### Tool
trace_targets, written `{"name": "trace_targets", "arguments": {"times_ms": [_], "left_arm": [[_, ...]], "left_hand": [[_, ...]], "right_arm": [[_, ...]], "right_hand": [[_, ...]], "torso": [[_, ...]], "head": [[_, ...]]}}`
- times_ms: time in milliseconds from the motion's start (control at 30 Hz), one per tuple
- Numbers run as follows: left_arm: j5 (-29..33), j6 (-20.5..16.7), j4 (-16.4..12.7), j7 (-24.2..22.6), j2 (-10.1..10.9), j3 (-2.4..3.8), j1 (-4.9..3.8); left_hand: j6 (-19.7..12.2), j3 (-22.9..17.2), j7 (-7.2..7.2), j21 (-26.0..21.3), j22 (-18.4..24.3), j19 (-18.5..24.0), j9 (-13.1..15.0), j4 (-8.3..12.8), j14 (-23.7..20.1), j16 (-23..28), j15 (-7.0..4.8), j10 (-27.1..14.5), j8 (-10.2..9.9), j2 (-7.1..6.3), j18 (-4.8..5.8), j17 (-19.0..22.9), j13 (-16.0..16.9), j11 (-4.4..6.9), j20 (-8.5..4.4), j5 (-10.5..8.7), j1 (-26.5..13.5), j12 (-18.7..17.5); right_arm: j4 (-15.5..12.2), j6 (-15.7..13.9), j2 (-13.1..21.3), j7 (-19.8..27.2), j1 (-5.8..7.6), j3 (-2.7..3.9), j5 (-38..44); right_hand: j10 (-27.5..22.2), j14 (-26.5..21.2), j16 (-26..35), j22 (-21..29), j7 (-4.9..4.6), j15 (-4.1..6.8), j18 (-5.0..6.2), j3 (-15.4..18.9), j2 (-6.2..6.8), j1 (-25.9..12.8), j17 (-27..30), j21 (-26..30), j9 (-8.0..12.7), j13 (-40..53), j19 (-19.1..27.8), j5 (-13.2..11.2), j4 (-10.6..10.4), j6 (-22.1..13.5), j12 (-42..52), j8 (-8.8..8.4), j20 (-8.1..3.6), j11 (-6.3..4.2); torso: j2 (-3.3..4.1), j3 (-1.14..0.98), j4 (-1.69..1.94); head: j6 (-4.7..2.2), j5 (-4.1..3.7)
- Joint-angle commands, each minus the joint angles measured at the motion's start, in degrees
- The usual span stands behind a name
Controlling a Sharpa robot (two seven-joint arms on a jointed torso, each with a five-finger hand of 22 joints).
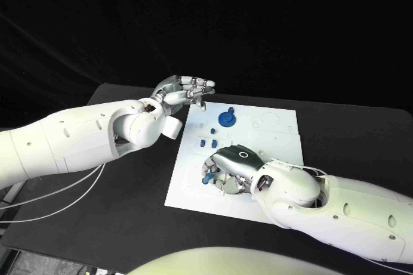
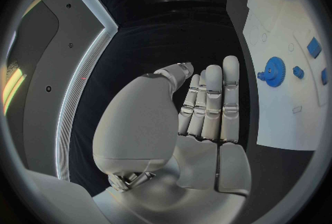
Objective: Assemble the parts on the task board
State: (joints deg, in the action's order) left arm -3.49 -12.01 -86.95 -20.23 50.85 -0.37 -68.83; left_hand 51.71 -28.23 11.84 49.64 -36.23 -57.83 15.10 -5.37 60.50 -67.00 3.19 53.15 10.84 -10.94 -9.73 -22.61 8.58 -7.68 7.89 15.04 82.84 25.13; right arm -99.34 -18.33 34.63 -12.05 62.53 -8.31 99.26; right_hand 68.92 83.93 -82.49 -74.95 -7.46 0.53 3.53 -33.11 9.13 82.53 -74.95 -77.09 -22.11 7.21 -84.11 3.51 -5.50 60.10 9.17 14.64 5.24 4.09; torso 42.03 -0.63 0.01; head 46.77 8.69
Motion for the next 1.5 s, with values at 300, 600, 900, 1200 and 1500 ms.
{"name": "trace_targets", "arguments": {"times_ms": [300,600,900,1200,1500], "left_arm": [[0.2,0.8,-0.3,-0.2,0.0,0.03,-0.07],[0.2,0.8,-0.3,-0.2,0.1,0.03,-0.07],[0.2,0.8,-0.3,-0.1,0.2,0.03,-0.07],[0.2,0.9,-0.2,0.0,0.3,0.03,-0.06],[0.2,0.9,-0.2,0.0,0.6,-0.05,-0.06]], "left_hand": [[-0.4,0.0,-0.08,-0.2,0.1,0.3,-0.1,0.4,-0.3,0.0,-0.07,-0.4,-0.1,0.1,-0.85,0.0,0.1,-0.15,0.11,0.17,-0.5,0.2],[-0.4,0.0,-0.08,-0.2,0.1,0.3,-0.1,0.4,-0.3,0.0,-0.07,-0.5,-0.1,0.12,-0.85,0.1,0.1,-0.15,0.12,0.17,-0.6,0.4],[-0.4,0.0,-0.08,-0.2,0.1,0.3,-0.1,0.4,-0.3,0.0,-0.07,-0.5,-0.1,0.12,-0.85,0.1,0.1,-0.15,0.12,0.17,-0.6,0.4],[-0.4,0.0,-0.08,-0.2,0.1,0.3,-0.1,0.4,-0.3,0.0,-0.07,-0.5,-0.1,0.12,-0.85,0.1,0.1,-0.15,0.12,0.17,-0.6,0.4],[-0.5,0.0,-0.08,-0.3,0.1,0.3,-0.1,0.4,-0.3,-0.1,-0.07,-0.6,-0.1,0.1,-0.85,0.2,0.2,-0.15,0.12,0.17,-0.6,0.5]], "right_arm": [[0.0,1.2,-1.2,-2.6,-0.89,-0.2,5.3],[0.2,0.0,-1.1,-2.6,-1.1,-0.3,5.5],[-0.8,-4.7,-0.1,-2.6,-1.26,-0.32,5.5],[-5.4,-15.9,5.8,-0.1,-1.06,0.4,3.5],[-9.1,-13.5,18.4,0.3,3.28,1.1,-18.2]], "right_hand": [[0.0,3.1,-0.2,-9.4,-0.25,0.08,-0.82,-0.1,0.34,-1.1,-0.7,0.5,-0.1,0.1,-1.6,0.0,0.3,-0.3,-0.6,0.12,-0.19,-0.15],[-3.5,2.9,0.1,-8.8,-1.41,-1.03,-0.49,-0.5,3.68,-4.9,-0.1,2.4,1.2,-0.1,-1.0,-0.1,-0.6,-5.5,-3.0,-3.42,0.73,1.23],[-6.7,2.5,0.6,-7.8,-1.8,-1.35,0.02,0.7,4.96,-6.1,0.9,5.0,2.5,-0.2,-0.3,0.7,-0.9,-11.5,-3.5,-7.06,1.17,1.59],[-11.5,1.4,3.2,-4.6,-1.73,-1.47,1.25,8.4,3.5,-3.8,5.1,12.2,3.2,0.2,1.5,0.0,-2.1,-15.1,0.0,-8.91,1.3,1.78],[5.5,3.9,-2.1,-10.7,-0.36,0.84,-1.35,8.9,3.7,-5.3,-3.8,-1.9,1.1,7.3,-3.0,3.6,-4.8,-4.1,13.4,-2.9,-0.51,-1.33]], "torso": [[-0.03,0.01,0.0],[-0.04,0.0,-0.03],[-0.03,-0.06,-0.01],[-0.15,-0.03,-0.19],[-0.3,0.07,-0.58]], "head": [[0.05,0.0],[0.02,-0.13],[-0.13,-0.18],[-0.77,-1.15],[-2.98,-5.43]]}}
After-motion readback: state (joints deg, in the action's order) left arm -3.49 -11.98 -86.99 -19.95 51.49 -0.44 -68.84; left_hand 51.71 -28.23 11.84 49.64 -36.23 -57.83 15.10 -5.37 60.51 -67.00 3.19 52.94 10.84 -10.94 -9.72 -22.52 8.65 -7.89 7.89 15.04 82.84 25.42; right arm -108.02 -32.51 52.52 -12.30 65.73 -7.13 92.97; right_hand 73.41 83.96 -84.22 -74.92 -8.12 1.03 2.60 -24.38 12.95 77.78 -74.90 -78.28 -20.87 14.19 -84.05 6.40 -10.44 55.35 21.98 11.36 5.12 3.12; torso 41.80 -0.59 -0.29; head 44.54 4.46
